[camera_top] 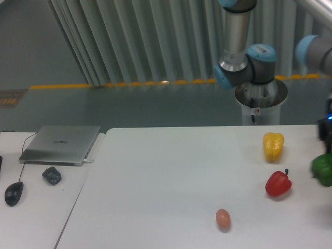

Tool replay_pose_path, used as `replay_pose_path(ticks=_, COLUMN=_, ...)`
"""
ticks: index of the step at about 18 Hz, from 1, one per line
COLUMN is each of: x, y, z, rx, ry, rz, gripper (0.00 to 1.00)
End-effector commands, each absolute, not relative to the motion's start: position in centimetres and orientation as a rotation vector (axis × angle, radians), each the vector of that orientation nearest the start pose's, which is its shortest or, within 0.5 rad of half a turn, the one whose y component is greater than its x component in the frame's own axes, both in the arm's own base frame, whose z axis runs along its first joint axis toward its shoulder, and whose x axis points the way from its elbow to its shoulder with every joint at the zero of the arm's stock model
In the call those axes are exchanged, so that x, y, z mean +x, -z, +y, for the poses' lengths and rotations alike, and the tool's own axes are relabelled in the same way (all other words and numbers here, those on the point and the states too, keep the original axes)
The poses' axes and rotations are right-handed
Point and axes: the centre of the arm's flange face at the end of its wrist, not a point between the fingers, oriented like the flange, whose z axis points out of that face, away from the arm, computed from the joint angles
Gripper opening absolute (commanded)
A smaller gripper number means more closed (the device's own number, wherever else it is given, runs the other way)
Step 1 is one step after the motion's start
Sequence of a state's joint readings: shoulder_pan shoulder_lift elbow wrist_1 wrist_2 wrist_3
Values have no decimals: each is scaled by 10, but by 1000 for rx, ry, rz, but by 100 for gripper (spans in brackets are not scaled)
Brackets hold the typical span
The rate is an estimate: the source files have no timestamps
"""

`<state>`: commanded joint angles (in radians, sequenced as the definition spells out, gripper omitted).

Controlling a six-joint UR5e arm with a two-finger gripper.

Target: Place the green peppers in a basket

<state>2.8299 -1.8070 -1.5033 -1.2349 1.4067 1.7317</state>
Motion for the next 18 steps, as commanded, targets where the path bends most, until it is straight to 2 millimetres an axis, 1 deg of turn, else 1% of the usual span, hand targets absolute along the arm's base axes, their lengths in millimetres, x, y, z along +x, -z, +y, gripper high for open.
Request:
replay_pose_path(ticks=1, x=-535, y=-426, z=315, rx=-2874, ry=-228, rz=710, gripper=57)
replay_pose_path(ticks=4, x=-554, y=-418, z=298, rx=-2883, ry=-232, rz=700, gripper=57)
replay_pose_path(ticks=7, x=-567, y=-411, z=288, rx=-2891, ry=-246, rz=677, gripper=57)
replay_pose_path(ticks=9, x=-573, y=-404, z=288, rx=-2892, ry=-262, rz=673, gripper=57)
replay_pose_path(ticks=10, x=-574, y=-402, z=290, rx=-2892, ry=-260, rz=673, gripper=61)
replay_pose_path(ticks=11, x=-574, y=-400, z=291, rx=-2892, ry=-255, rz=675, gripper=78)
replay_pose_path(ticks=12, x=-574, y=-399, z=292, rx=-2891, ry=-255, rz=680, gripper=100)
replay_pose_path(ticks=15, x=-570, y=-400, z=289, rx=-2881, ry=-267, rz=731, gripper=100)
replay_pose_path(ticks=16, x=-568, y=-396, z=286, rx=-2881, ry=-257, rz=763, gripper=100)
replay_pose_path(ticks=17, x=-567, y=-389, z=280, rx=-2882, ry=-240, rz=805, gripper=100)
replay_pose_path(ticks=18, x=-567, y=-387, z=272, rx=-2878, ry=-242, rz=862, gripper=100)
